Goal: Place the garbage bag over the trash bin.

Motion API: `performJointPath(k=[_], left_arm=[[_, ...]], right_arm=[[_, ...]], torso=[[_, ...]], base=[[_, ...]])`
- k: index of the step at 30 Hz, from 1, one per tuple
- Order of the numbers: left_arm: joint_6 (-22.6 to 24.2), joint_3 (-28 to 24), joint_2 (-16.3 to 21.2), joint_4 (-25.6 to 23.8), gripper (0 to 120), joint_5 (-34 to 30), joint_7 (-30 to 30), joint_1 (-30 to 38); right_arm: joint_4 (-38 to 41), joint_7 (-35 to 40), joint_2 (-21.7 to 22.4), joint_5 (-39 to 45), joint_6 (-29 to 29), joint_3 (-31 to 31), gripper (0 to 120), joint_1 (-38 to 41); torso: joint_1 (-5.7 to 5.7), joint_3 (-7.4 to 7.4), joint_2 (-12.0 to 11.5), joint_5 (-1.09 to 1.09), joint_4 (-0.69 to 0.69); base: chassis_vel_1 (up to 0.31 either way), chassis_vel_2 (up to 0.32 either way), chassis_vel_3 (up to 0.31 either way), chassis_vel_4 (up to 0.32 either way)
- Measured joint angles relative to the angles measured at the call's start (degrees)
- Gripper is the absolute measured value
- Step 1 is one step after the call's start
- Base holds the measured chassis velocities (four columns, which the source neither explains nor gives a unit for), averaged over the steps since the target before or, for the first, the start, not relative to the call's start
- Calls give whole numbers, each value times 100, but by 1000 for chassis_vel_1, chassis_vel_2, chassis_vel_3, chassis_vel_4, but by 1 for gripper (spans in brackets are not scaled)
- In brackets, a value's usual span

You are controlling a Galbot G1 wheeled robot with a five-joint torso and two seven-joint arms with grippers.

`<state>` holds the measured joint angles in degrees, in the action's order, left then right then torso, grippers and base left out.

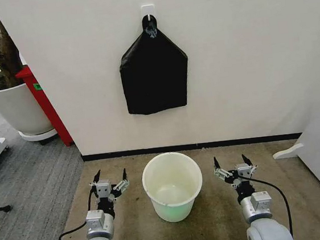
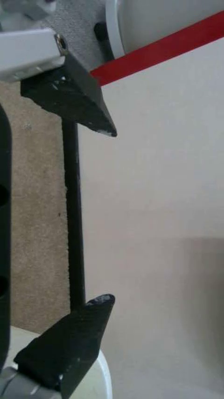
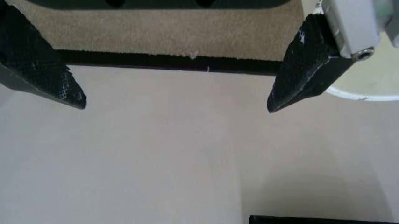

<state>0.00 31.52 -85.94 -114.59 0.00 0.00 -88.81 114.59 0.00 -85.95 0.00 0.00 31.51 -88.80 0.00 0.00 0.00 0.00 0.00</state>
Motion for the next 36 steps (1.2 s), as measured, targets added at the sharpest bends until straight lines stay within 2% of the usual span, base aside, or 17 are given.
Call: performJointPath(k=[22,26,36], left_arm=[[0,30,6,-29,100,-29,0,-32],[22,277,72,-315,100,-254,-25,-256],[145,1287,348,-1496,100,-1213,-161,-1179]], right_arm=[[39,2,2,6,0,-3,100,-28],[435,57,29,91,5,-32,100,-264],[2054,304,134,451,39,-182,100,-1243]], torso=[[0,0,0,0,0],[0,0,0,-1,0],[0,-1,0,-1,0]], base=[[0,0,0,0],[0,0,0,0],[0,0,0,0]])
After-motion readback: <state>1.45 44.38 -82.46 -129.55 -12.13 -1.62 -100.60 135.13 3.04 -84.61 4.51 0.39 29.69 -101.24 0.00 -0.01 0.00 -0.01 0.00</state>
